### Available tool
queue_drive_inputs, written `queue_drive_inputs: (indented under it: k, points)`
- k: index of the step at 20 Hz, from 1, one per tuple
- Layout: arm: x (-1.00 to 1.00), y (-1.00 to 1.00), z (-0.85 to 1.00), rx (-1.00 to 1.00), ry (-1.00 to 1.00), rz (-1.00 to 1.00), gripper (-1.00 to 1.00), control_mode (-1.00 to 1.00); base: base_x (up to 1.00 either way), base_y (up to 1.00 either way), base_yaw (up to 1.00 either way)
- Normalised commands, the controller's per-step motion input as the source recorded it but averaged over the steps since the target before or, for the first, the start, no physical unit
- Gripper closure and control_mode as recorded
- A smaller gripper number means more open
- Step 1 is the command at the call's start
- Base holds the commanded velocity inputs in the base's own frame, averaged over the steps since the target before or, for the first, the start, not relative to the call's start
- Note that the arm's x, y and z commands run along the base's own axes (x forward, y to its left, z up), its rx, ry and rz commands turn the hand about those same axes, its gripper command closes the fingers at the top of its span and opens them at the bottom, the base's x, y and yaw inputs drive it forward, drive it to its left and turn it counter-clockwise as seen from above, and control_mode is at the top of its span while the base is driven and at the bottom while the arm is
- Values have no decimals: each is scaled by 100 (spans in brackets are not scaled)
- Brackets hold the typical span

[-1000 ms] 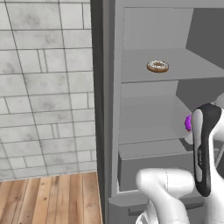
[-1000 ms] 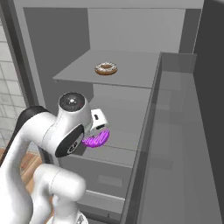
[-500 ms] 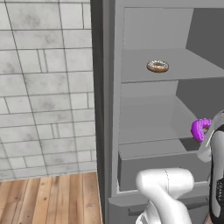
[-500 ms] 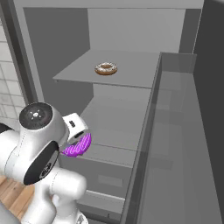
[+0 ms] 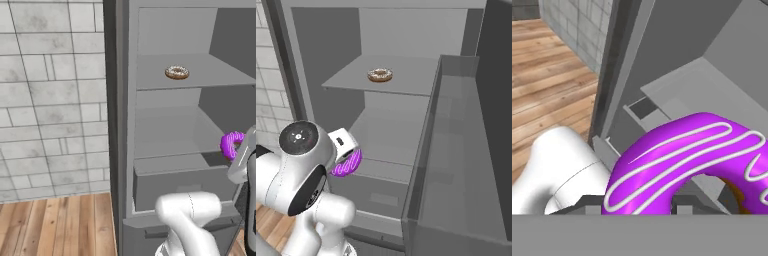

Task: Take the donuts from the fridge and place them on the empty tray on the dining counter.

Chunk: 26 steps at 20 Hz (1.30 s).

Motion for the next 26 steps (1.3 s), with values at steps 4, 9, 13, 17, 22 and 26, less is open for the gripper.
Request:
queue_drive_inputs:
  k: [4,9,13,17,22,26]
  points:
    - [0,0,0,0,0,0,100,100,-86,37,0]
    - [0,0,0,0,0,0,100,100,-77,61,3]
    - [0,0,0,0,0,0,100,100,-31,55,-30]
    - [0,0,0,0,0,0,100,100,-22,27,-79]
    - [0,0,0,0,0,0,100,100,0,20,-91]
    - [0,0,0,0,0,0,100,100,-14,22,-90]
